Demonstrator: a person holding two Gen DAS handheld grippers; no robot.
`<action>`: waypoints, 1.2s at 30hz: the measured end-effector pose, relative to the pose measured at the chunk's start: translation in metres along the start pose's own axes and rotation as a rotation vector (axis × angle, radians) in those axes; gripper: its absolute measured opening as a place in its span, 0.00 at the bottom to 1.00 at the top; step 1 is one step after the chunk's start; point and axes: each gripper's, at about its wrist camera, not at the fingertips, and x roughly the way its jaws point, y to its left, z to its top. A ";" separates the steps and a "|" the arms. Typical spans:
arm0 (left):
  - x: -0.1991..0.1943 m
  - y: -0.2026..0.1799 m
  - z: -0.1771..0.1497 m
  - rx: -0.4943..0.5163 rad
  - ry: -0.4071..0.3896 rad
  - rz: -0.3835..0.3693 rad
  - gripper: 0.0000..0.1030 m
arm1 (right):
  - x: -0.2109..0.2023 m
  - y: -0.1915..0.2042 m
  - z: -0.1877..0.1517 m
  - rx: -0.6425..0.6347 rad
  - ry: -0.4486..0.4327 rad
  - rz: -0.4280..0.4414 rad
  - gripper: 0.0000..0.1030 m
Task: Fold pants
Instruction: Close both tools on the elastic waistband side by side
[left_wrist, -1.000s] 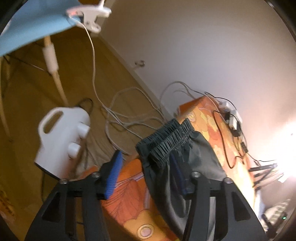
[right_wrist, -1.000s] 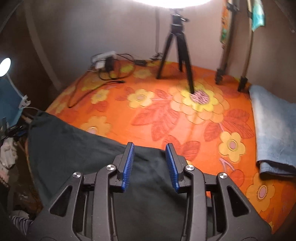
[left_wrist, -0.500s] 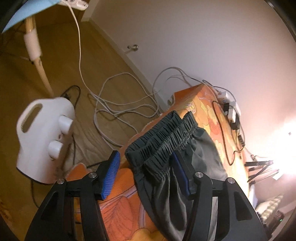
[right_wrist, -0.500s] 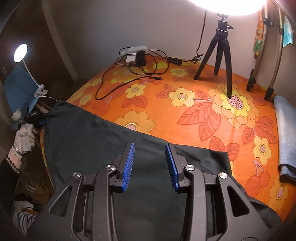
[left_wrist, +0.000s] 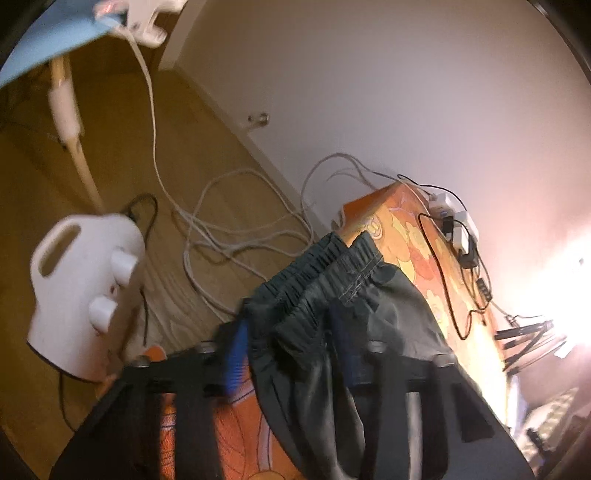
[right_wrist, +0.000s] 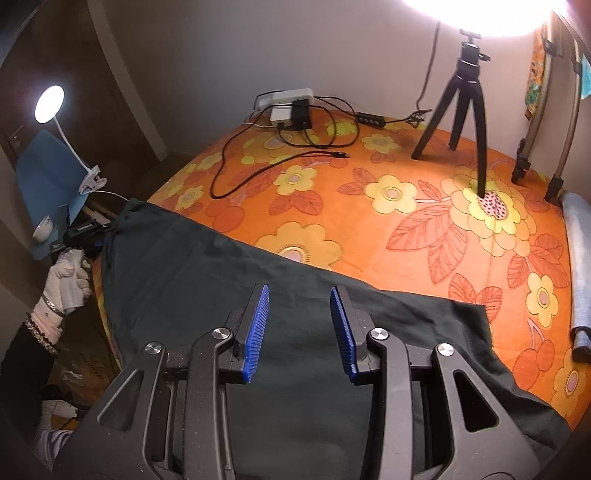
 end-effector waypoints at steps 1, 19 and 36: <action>-0.002 -0.003 0.000 0.022 -0.015 0.001 0.20 | 0.000 0.005 0.001 -0.007 0.005 0.014 0.36; -0.041 -0.090 -0.066 0.539 -0.167 -0.063 0.15 | 0.129 0.196 0.107 -0.032 0.275 0.432 0.59; -0.045 -0.098 -0.094 0.588 -0.199 -0.110 0.15 | 0.251 0.308 0.108 -0.167 0.494 0.431 0.61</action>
